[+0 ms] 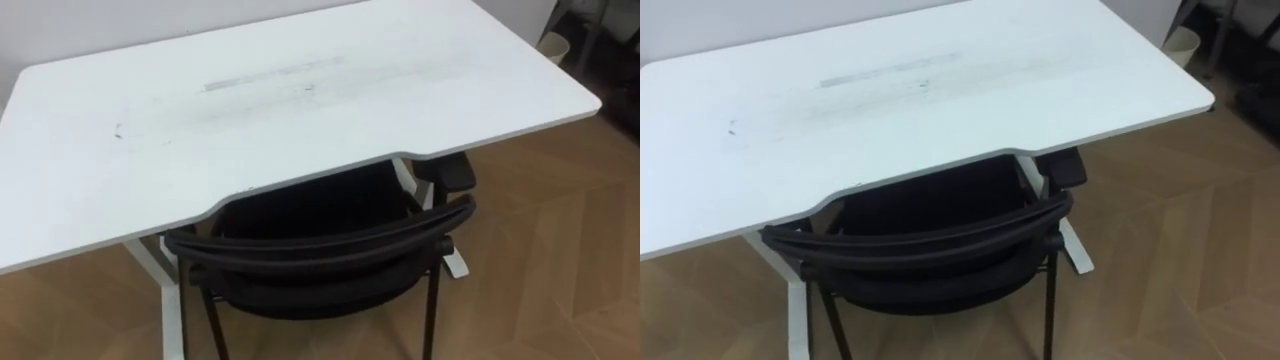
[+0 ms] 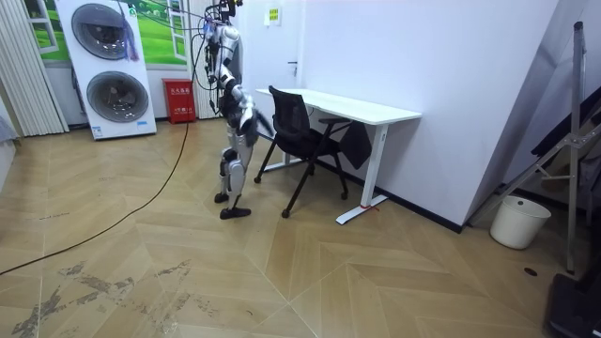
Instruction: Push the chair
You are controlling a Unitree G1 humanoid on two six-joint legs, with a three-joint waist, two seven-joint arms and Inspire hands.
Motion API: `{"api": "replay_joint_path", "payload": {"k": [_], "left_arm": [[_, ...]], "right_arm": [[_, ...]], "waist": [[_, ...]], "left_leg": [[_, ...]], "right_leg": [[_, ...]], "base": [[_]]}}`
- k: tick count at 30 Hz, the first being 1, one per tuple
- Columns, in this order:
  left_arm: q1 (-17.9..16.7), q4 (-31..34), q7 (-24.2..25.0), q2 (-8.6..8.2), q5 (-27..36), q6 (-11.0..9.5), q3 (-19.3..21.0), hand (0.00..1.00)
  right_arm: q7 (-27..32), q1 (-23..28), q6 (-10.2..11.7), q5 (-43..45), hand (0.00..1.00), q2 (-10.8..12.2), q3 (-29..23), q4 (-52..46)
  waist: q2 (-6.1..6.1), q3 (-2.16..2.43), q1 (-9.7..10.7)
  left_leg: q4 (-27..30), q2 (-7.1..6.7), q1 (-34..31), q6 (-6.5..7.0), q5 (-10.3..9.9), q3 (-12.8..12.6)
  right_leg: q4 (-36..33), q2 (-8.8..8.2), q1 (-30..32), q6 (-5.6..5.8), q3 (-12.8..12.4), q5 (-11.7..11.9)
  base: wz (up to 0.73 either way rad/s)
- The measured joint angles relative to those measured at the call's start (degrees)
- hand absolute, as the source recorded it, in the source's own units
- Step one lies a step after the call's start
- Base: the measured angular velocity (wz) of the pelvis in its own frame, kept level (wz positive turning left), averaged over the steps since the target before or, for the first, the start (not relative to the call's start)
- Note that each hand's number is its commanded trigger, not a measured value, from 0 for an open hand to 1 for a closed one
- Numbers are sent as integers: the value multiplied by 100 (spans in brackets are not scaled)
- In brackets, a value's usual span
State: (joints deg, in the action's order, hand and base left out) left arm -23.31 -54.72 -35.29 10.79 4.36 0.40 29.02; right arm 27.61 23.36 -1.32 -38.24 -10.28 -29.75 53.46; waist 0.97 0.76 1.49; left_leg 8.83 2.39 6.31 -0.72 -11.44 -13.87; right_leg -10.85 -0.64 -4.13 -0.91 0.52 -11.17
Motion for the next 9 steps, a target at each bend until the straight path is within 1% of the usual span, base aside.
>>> {"api": "replay_joint_path", "payload": {"k": [1, 2, 3, 4, 5, 6, 8, 9], "left_arm": [[-22, -89, 88, -44, 2, 1, -3, 0], [-91, -310, 285, -106, 7, 11, -3, 0], [-101, -503, 504, -136, 76, 53, -62, 0], [-97, -632, 615, -140, 121, 75, -138, 0], [-63, -865, 841, -161, 150, 137, -287, 0], [-41, -942, 956, -186, 155, 181, -357, 0], [44, -1160, 1387, -301, 139, 334, -689, 0], [61, -1194, 1499, -323, 134, 366, -757, 0]], "right_arm": [[-178, 14, -1, 2, 0, 19, 102, 156], [-537, 33, -8, 39, 0, 72, 189, 481], [-866, 19, -34, 43, 0, 102, 347, 768], [-1036, -24, -66, 56, 0, 102, 422, 961], [-1281, -204, -151, 60, 0, 102, 567, 1313], [-1382, -259, -216, 94, 0, 111, 643, 1424], [-1779, -487, -396, 491, 0, 138, 921, 1699], [-1867, -561, -410, 576, 0, 138, 979, 1757]], "waist": [[-1, -1, -2], [-2, -4, 7], [1, -8, 10], [2, -8, 17], [2, -8, 14], [4, -8, 14], [0, -12, 52], [-2, -13, 54]], "left_leg": [[1, 0, 9, 2, -11, -2], [-3, -4, 21, 6, -21, -1], [-7, -6, 37, 8, -39, 5], [-8, -2, 42, 10, -61, 7], [27, -2, 52, 17, -91, 9], [43, -4, 54, 22, -101, 5], [67, -13, 97, 32, -102, -3], [67, -15, 108, 37, -105, -5]], "right_leg": [[0, -6, -9, 1, -1, -4], [3, -16, -31, 5, 1, -9], [13, -8, -80, 11, -2, -14], [21, -3, -94, 18, 2, -28], [8, -11, -111, 27, 9, -45], [7, -21, -113, 29, 3, -47], [-8, -19, -115, 43, -20, -52], [-10, -19, -121, 46, -26, -53]], "base": [[-9], [0], [0], [0], [0], [0], [-4], [-3]]}}
